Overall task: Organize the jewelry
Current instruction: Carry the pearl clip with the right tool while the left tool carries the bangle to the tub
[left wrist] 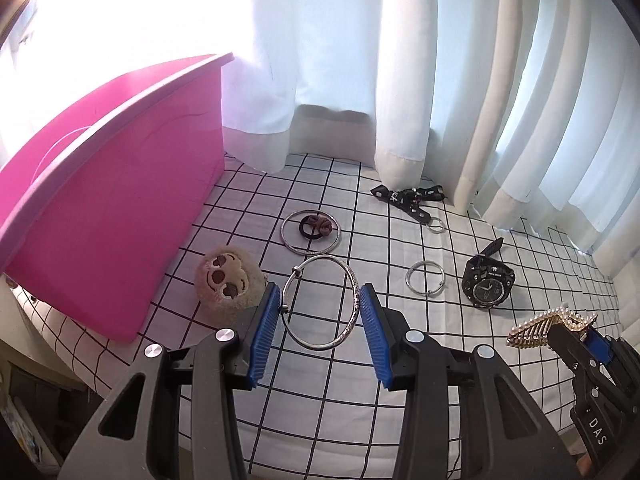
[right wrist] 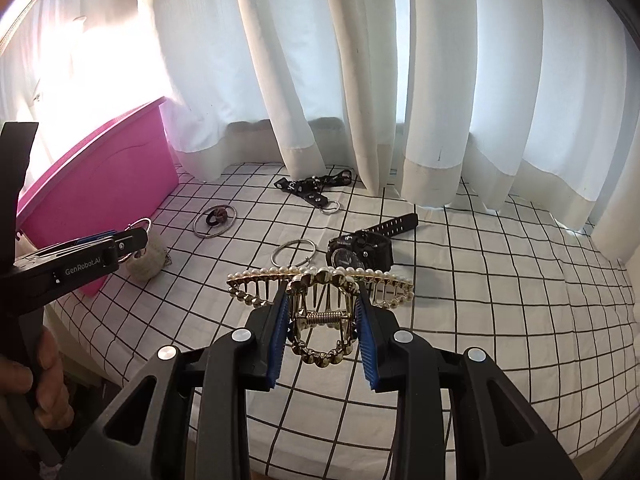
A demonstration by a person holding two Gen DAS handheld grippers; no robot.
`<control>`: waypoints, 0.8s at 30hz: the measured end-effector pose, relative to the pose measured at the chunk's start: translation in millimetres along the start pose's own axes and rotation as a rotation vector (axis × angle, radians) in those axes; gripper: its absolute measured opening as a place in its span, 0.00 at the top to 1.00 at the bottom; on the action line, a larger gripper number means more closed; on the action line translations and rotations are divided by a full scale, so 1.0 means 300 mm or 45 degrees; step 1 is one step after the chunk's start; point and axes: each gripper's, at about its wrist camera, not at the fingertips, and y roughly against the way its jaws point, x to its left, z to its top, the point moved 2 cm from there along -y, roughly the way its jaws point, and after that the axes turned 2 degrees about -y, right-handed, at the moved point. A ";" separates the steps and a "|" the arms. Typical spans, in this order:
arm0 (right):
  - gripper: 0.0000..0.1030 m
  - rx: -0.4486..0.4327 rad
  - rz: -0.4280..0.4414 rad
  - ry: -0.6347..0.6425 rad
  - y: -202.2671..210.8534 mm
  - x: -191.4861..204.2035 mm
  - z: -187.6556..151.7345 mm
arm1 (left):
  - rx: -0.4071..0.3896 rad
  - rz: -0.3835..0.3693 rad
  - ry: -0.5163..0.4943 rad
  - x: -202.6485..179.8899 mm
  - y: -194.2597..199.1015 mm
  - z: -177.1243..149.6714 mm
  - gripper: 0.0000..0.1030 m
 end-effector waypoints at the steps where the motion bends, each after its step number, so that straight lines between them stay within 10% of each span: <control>1: 0.71 -0.009 0.015 0.012 0.010 0.002 0.019 | -0.010 0.008 0.012 0.002 0.020 0.013 0.61; 11: 0.71 -0.134 0.258 0.168 0.077 0.112 0.262 | -0.156 0.130 0.161 0.080 0.259 0.140 0.61; 24: 0.71 -0.212 0.581 0.300 0.041 0.571 0.549 | -0.253 0.306 0.276 0.470 0.390 0.296 0.61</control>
